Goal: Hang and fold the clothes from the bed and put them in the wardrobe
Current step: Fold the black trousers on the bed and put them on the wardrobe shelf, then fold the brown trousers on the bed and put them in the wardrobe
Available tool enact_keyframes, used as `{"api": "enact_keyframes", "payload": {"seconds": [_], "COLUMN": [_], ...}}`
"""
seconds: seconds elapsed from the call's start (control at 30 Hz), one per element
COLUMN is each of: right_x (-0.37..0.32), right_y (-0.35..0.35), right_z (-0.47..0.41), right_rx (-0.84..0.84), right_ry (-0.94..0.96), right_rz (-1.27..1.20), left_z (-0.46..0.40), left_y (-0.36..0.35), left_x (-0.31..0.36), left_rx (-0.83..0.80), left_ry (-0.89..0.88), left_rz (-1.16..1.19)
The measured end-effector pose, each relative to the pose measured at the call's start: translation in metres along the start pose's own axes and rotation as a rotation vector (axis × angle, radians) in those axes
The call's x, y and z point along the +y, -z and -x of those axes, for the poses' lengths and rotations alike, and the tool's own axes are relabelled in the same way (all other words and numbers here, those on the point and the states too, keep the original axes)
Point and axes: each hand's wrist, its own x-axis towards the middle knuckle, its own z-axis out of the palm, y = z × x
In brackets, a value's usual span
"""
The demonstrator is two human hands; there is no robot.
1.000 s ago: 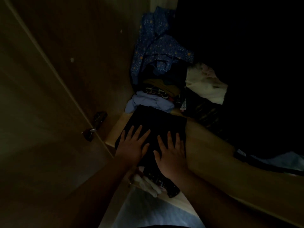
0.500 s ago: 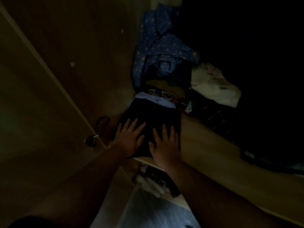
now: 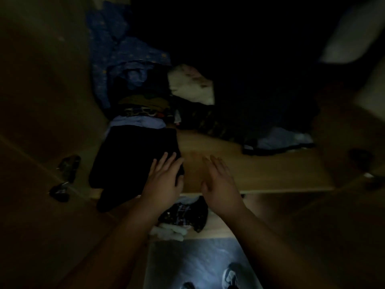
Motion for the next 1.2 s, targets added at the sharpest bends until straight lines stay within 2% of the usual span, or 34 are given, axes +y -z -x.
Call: {"api": "enact_keyframes", "payload": {"seconds": [0.13,0.3,0.43,0.73,1.0,1.2], "right_x": [0.042,0.084,0.092,0.099,0.066,0.045], "right_y": [0.042,0.084,0.112,0.135,0.138,0.129], "right_z": [0.077,0.183,0.278,0.560,0.839,0.960], "right_rx": [0.117,0.182,0.257,0.462,0.661,0.733], "right_ry": [-0.192,-0.382,-0.494,-0.815,-1.218,-1.448], "right_rz": [0.015,0.072,0.175,0.237,0.202,0.231], "left_z": [0.011,0.034,0.077,0.282,0.475,0.586], "left_y": [-0.023,-0.040,-0.056,-0.121,-0.171,-0.192], "left_x": [0.056,0.130,0.206,0.375,0.518,0.598], "left_rx": [-0.095,-0.243,-0.322,-0.411,-0.551,-0.601], "left_ry": [-0.185,-0.317,-0.475,-0.839,-1.182,-1.425], "left_rz": [0.005,0.059,-0.028,-0.019,-0.051,-0.019]}}
